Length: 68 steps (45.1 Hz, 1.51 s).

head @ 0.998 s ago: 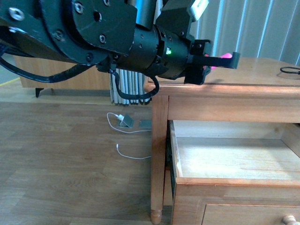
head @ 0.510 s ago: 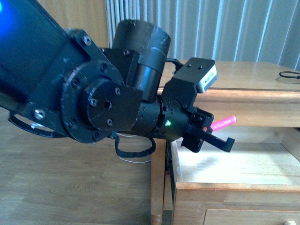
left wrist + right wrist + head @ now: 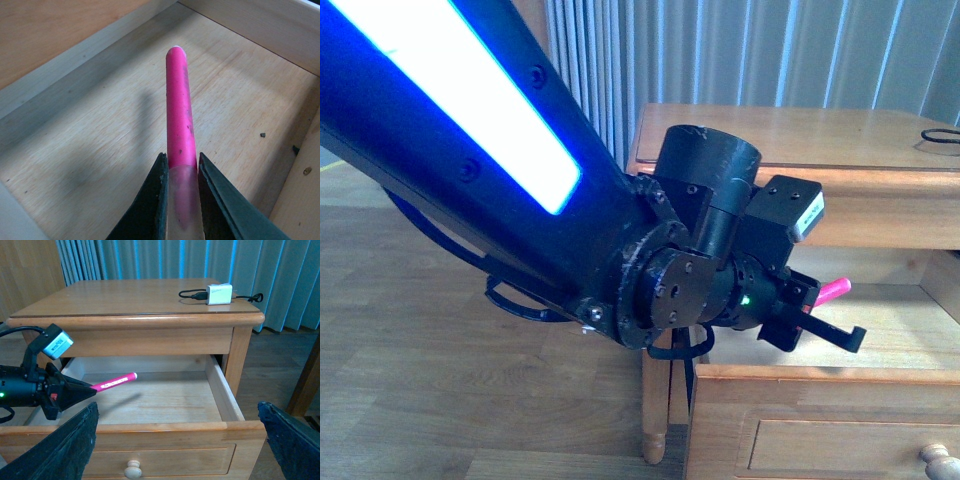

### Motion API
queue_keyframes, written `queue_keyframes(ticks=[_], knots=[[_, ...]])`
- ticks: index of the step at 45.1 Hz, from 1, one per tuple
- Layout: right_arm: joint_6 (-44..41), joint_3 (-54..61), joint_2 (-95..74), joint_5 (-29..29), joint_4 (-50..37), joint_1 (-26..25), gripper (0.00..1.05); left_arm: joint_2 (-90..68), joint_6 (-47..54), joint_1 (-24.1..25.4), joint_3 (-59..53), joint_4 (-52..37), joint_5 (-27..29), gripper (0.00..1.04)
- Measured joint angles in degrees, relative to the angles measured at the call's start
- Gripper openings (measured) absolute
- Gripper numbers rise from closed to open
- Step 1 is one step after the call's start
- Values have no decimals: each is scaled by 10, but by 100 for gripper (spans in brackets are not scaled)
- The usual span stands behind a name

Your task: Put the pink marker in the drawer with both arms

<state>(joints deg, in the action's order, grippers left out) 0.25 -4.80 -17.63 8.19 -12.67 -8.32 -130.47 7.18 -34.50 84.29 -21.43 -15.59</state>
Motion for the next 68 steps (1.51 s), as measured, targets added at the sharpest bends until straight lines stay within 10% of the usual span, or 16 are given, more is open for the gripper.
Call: queue_keyframes(ticks=[9,32,55,68], knots=[[0,0,0,0,0,0,96,-22,-4,-14,23,17,7,17],[0,0,0,0,0,0,96,131,-24,3,-101,-16,161,100],[0,0,0,0,0,0,96,533,-11,78,-436,-68,296,99],[0,0,0,0,0,0,96,858,-26,182,-616,63,337,99]])
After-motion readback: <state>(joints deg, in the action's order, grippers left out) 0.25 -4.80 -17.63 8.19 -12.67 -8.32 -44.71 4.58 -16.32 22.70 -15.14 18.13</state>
